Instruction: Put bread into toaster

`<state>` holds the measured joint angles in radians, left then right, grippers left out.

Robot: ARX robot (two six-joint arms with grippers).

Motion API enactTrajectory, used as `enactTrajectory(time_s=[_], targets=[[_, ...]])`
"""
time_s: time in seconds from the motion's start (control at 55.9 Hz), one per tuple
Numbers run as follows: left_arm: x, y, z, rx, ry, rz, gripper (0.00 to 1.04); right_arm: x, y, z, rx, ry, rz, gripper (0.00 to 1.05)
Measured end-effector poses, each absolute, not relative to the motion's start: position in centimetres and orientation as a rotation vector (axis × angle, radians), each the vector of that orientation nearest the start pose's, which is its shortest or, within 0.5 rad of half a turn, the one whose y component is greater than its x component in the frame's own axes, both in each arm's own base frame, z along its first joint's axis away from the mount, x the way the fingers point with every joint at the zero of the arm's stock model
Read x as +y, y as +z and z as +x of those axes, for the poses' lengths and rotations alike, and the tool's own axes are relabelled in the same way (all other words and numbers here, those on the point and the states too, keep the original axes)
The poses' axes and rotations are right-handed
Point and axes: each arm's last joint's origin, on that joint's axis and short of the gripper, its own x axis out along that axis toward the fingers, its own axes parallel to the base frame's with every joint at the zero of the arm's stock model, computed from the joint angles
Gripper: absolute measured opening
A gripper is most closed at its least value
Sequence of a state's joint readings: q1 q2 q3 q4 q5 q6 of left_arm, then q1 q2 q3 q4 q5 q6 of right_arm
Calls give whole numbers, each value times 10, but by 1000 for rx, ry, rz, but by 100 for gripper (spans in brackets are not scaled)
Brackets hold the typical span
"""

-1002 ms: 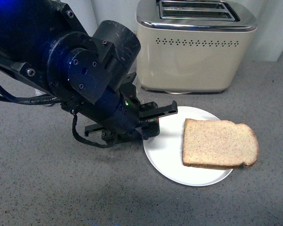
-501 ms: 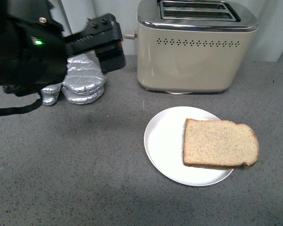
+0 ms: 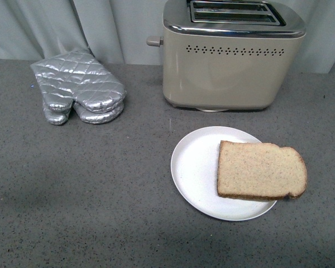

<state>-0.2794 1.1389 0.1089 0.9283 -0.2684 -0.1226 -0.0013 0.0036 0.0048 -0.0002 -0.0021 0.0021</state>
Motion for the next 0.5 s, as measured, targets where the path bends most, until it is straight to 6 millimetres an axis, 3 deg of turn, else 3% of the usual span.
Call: enactTrajectory(time_s=[0.125,0.286,0.412,0.501], targets=[[-32,164,167,6,-9,-46,55,0,165,98,-1,0,2,95],[-21,162,153,19,-7,-16,23,0,165,98,-1,0,2,95],[-16,163,146,12,-4,-13,3,0,165,98,-1,0,2,95],[-13,166,142,4,-5,-10,4,0,165,98,-1,0,2,95]])
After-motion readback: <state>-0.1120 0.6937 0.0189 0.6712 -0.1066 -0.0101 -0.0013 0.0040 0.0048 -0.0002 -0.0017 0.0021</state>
